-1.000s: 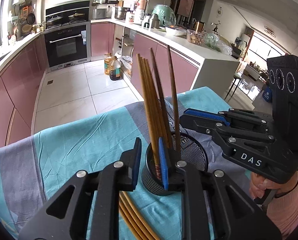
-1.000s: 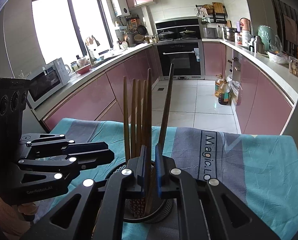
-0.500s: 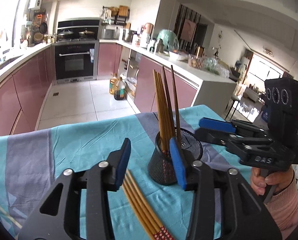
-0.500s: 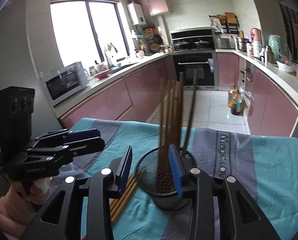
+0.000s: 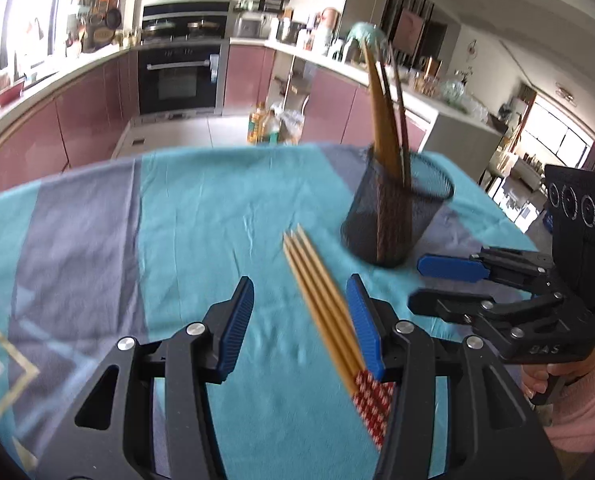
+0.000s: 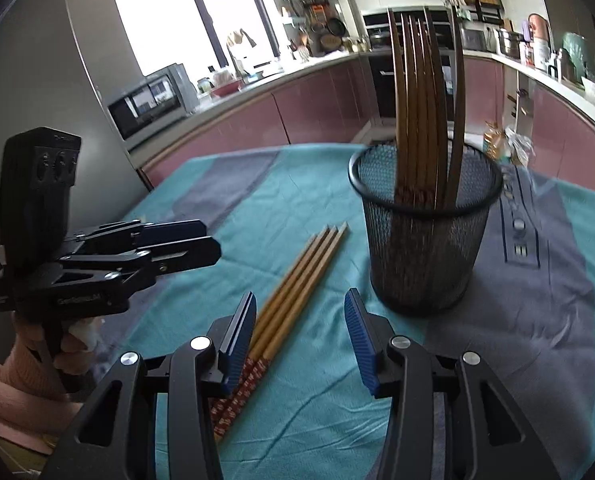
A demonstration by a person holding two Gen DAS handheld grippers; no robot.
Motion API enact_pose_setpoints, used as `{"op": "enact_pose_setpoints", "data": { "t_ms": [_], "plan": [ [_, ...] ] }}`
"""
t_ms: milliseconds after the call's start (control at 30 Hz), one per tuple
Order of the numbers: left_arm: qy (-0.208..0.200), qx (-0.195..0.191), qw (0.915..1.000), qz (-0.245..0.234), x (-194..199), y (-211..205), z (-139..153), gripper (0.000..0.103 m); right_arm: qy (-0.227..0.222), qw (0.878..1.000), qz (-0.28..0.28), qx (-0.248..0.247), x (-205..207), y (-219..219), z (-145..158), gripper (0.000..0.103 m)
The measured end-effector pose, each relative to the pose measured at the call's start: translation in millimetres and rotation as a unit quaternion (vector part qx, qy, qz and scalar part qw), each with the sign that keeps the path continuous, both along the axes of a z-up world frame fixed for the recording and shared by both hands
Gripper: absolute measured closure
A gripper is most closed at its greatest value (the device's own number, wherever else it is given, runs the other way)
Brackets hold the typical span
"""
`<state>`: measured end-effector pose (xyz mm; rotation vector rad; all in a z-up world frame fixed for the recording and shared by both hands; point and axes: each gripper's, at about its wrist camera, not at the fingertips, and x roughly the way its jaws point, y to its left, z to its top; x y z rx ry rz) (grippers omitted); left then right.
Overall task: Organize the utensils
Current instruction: 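Move both open grippers back down toward the remaining chopsticks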
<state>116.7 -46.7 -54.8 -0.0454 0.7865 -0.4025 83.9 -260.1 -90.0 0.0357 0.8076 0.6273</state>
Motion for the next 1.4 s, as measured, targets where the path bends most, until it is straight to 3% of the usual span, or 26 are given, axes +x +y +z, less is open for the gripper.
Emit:
{"op": "enact_pose_setpoints", "data": {
  "t_ms": [200,367,733,1100,1400],
  "plan": [
    [0.034,0.005,0.9993,-0.013,-8.3,-4.2,-32.7,0.055,0.021,1.000,-0.004,0.002,-3.8,3.1,-12.0,0.059],
    [0.043,0.018,0.9987,-0.018,-9.9,-14.9,-43.0,0.055,0.026,1.000,-0.010,0.005,-5.1,4.3,-16.3,0.058],
    [0.052,0.055,0.9970,-0.016,-5.9,-28.1,-51.3,0.060,0.029,1.000,-0.013,0.002,-6.8,3.3,-21.2,0.056],
    [0.051,0.060,0.9967,-0.014,-5.3,-28.2,-53.0,0.060,0.030,0.999,-0.010,-0.007,-7.3,6.2,-23.7,0.056],
    [0.046,0.088,0.9949,-0.016,-5.5,-35.5,-55.5,0.060,0.030,0.999,-0.007,-0.018,-5.8,14.1,-25.0,0.056]
  ]
}}
